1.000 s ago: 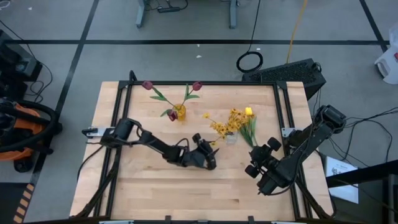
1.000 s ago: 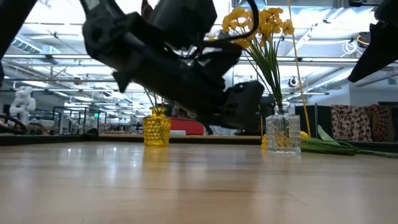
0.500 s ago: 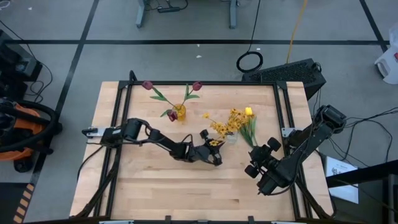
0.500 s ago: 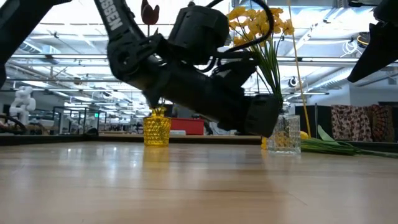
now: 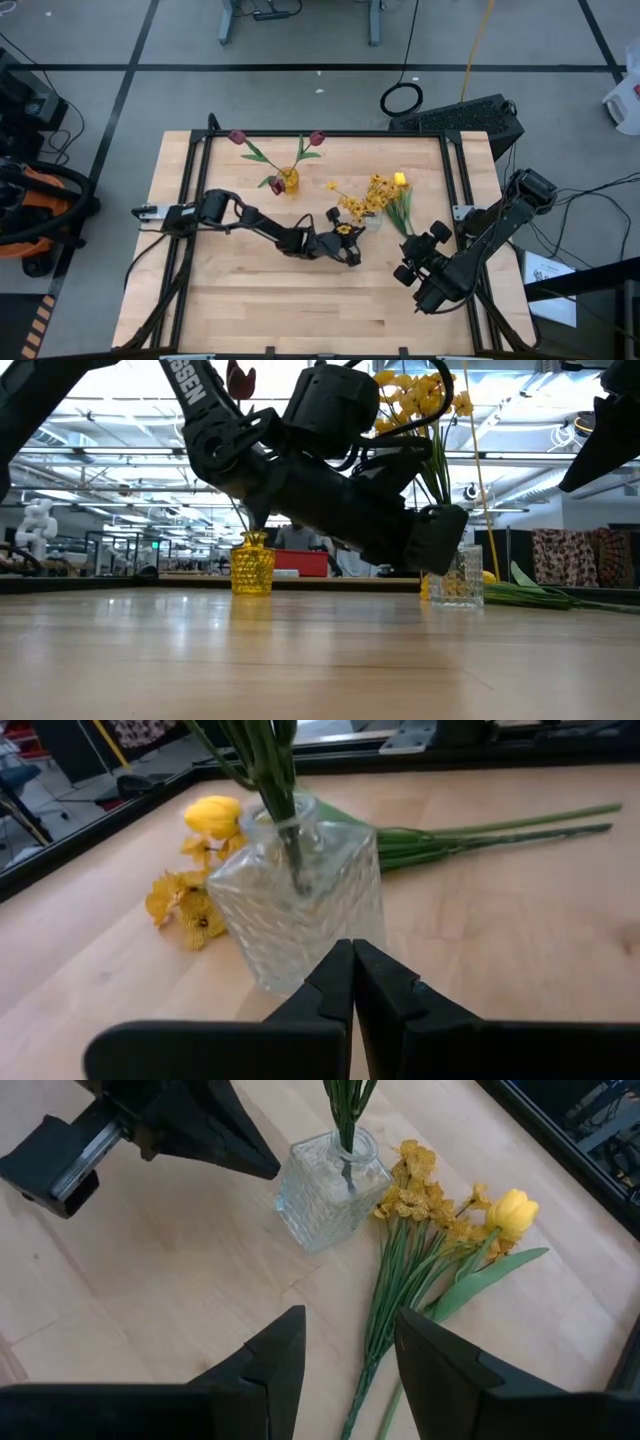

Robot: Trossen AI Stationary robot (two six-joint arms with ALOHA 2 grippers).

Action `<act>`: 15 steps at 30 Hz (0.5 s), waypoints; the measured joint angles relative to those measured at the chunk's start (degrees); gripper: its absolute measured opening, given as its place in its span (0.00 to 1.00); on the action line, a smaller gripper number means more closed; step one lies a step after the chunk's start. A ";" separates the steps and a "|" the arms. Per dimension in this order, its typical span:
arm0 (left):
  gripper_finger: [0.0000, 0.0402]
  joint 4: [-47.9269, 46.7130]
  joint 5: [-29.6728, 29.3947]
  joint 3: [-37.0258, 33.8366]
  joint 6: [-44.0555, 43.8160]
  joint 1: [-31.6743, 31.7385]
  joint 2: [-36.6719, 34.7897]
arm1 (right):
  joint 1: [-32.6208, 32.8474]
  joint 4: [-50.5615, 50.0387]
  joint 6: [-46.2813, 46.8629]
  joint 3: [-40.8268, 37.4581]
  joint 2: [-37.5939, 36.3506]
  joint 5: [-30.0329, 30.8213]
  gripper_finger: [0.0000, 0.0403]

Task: Sort flowers into vase by color
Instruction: Put the yellow flower into the transparent vase

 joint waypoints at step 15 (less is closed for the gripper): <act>0.03 -5.70 -4.06 -0.07 -3.10 1.19 -0.02 | 0.00 0.03 -0.02 0.00 0.00 -0.11 0.36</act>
